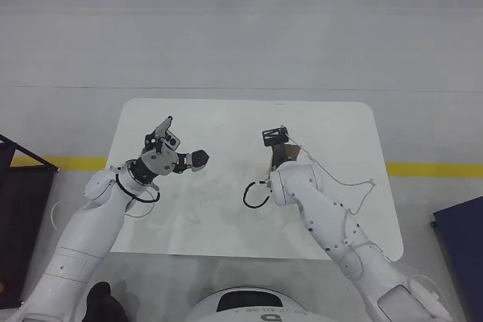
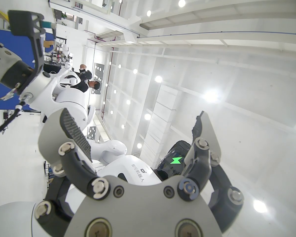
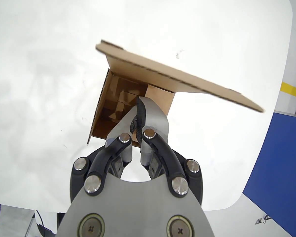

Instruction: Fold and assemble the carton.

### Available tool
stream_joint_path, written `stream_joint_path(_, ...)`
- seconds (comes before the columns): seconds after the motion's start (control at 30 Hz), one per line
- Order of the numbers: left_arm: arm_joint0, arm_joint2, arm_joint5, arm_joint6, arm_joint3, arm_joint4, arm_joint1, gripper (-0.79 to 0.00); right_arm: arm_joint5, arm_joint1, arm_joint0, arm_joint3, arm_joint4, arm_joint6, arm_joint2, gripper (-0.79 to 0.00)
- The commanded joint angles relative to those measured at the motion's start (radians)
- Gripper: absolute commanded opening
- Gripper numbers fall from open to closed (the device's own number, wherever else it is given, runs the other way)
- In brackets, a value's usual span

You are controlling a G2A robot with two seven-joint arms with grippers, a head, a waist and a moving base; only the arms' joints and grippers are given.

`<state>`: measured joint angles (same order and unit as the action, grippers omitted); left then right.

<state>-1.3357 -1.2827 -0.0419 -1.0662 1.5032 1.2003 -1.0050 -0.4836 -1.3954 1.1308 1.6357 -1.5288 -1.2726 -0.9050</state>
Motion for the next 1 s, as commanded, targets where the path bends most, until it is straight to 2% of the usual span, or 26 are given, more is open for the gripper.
stream_joint_path(0.0,0.000,0.000,0.000,0.000,0.000,0.000,0.000,0.000,0.000,0.003,0.019,0.051,0.003,0.004,-0.028,-0.576)
stream_joint_path(0.17,0.000,0.000,0.000,0.000,0.000,0.000,0.000,0.000,-0.006,0.010,0.088,0.199,0.049,0.041,-0.112,-0.422)
stream_joint_path(0.37,0.000,0.000,0.000,0.000,0.000,0.000,0.000,0.000,0.016,0.019,0.193,0.347,0.296,0.119,-0.299,-0.437)
stream_joint_path(0.47,0.000,0.000,0.000,0.000,0.000,0.000,0.000,0.000,0.044,0.023,0.224,0.312,0.454,0.146,-0.410,-0.440)
stream_joint_path(0.57,0.000,0.000,0.000,0.000,0.000,0.000,0.000,0.000,0.080,0.025,0.223,0.215,0.601,0.168,-0.493,-0.446)
stream_joint_path(0.73,-0.011,0.024,-0.043,0.011,0.041,-0.051,-0.002,0.000,0.132,0.028,0.215,0.103,0.658,0.180,-0.499,-0.456)
stream_joint_path(0.83,-0.009,0.054,-0.129,-0.049,0.051,-0.134,0.003,0.000,0.142,0.029,0.210,0.079,0.674,0.177,-0.489,-0.456)
stream_joint_path(0.97,-0.002,0.051,-0.198,-0.138,0.032,-0.195,0.012,0.000,0.154,0.031,0.207,0.066,0.710,0.179,-0.489,-0.456)
